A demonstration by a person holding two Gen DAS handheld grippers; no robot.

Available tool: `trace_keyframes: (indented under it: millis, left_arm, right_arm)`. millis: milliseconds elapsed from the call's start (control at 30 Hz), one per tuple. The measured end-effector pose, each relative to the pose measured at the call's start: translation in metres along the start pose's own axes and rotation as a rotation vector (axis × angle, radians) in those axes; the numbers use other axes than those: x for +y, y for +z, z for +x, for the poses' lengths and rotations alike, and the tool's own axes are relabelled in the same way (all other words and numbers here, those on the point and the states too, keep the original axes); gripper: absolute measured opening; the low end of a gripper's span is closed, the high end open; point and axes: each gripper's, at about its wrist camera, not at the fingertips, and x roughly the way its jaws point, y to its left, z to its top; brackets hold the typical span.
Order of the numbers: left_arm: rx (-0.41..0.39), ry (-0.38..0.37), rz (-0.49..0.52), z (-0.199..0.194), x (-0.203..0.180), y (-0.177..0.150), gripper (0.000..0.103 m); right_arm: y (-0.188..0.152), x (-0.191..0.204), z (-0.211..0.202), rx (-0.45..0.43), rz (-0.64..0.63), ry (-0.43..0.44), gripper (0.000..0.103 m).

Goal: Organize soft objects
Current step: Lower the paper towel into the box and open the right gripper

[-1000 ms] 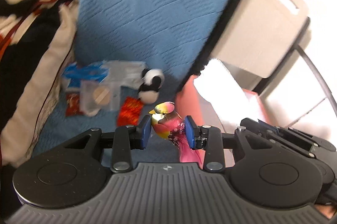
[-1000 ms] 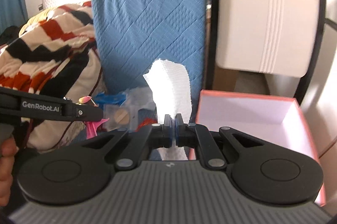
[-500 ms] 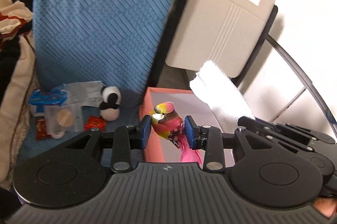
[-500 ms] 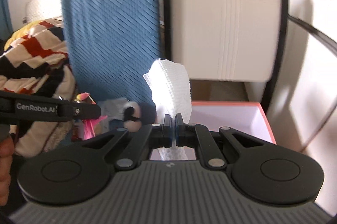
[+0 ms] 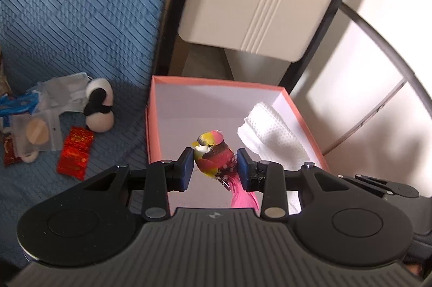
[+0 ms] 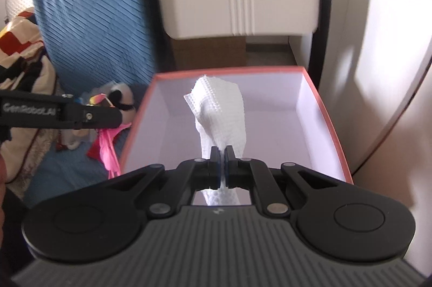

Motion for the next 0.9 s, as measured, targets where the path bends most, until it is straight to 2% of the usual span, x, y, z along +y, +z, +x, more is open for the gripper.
trace_keyframes:
  millis: [200, 467, 767, 833, 867, 900]
  left_arm:
    - [0.054, 0.007, 0.020, 0.031, -0.013, -0.012, 0.040]
    - [0.082, 0.028, 0.028, 0.053, -0.016, -0.019, 0.040]
    - [0.085, 0.032, 0.021, 0.059, -0.010, -0.017, 0.040]
    - [0.070, 0.027, 0.035, 0.056, -0.011, -0.016, 0.043]
    - [0.068, 0.026, 0.038, 0.055, -0.012, -0.015, 0.048]
    - [0.070, 0.027, 0.039, 0.054, -0.012, -0.014, 0.064]
  right_arm:
    - [-0.010, -0.021, 0.027, 0.056, 0.017, 0.001, 0.007]
    - [-0.029, -0.039, 0.055, 0.103, 0.062, -0.007, 0.007]
    - [-0.032, -0.049, 0.061, 0.098, 0.095, -0.012, 0.009]
    - [-0.029, -0.048, 0.060, 0.093, 0.098, -0.024, 0.010]
    - [-0.028, -0.047, 0.060, 0.094, 0.096, -0.030, 0.013]
    - [-0.027, -0.046, 0.060, 0.098, 0.091, -0.034, 0.017]
